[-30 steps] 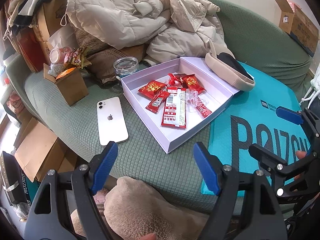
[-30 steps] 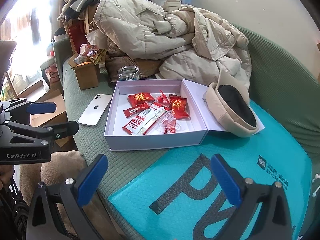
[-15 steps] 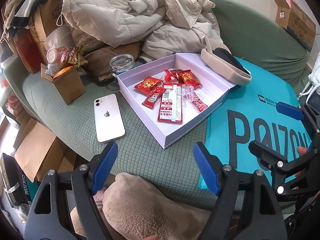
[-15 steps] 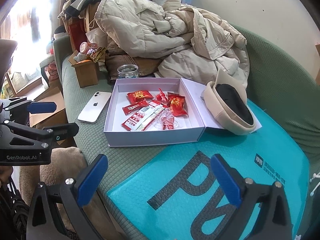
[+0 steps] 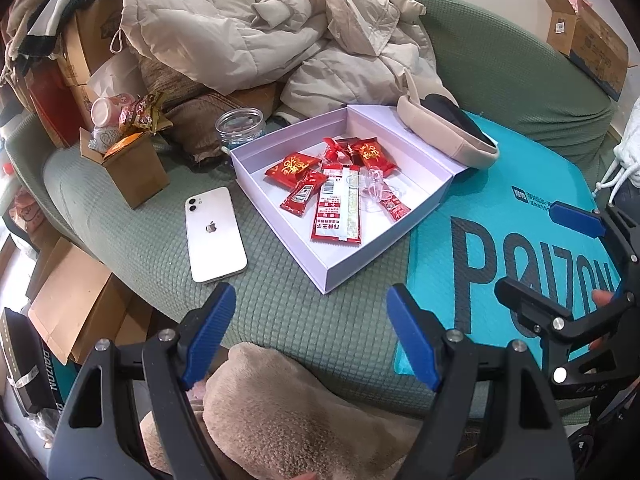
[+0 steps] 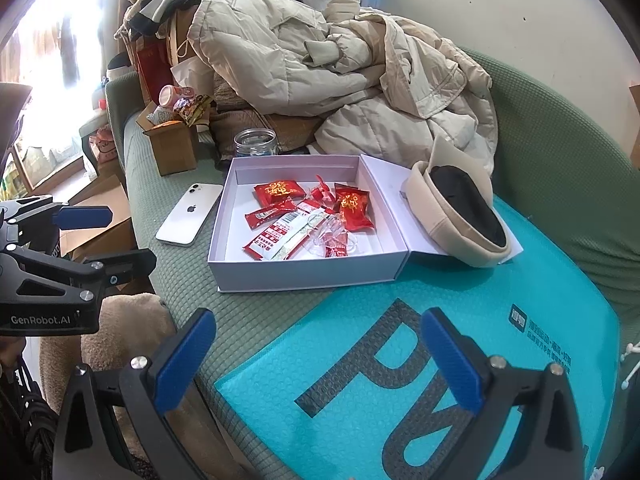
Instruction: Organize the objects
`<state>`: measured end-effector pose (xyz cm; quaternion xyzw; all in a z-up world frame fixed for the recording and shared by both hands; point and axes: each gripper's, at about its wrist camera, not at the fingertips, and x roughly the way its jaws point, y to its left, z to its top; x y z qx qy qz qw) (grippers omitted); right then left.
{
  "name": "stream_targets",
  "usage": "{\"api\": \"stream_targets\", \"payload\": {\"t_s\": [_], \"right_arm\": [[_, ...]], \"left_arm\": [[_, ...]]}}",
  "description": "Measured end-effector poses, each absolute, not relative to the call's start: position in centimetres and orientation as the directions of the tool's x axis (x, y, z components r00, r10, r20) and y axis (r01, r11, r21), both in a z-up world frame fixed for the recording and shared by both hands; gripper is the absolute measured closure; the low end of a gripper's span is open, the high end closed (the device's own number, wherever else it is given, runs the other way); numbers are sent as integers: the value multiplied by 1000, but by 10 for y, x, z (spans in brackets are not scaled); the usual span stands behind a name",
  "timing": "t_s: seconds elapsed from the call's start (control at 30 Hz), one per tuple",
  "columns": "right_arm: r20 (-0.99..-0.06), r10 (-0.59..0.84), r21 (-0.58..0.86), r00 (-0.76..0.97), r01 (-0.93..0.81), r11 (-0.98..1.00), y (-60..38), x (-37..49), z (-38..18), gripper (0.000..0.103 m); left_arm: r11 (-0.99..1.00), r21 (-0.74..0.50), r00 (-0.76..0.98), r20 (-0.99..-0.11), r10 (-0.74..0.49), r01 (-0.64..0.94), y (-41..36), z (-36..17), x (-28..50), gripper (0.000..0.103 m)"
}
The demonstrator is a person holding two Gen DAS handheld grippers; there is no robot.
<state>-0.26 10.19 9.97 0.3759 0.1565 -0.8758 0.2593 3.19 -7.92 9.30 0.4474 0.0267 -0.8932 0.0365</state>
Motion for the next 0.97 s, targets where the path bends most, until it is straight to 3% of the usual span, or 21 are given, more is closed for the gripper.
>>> {"api": "stream_targets", "payload": {"t_s": [0.97], "right_arm": [[-732,-353,-48,-583,560,-827,120,3,99,0]], "left_arm": [[-998,-3,-610,-791,-38,67,-62,99,41,26]]}}
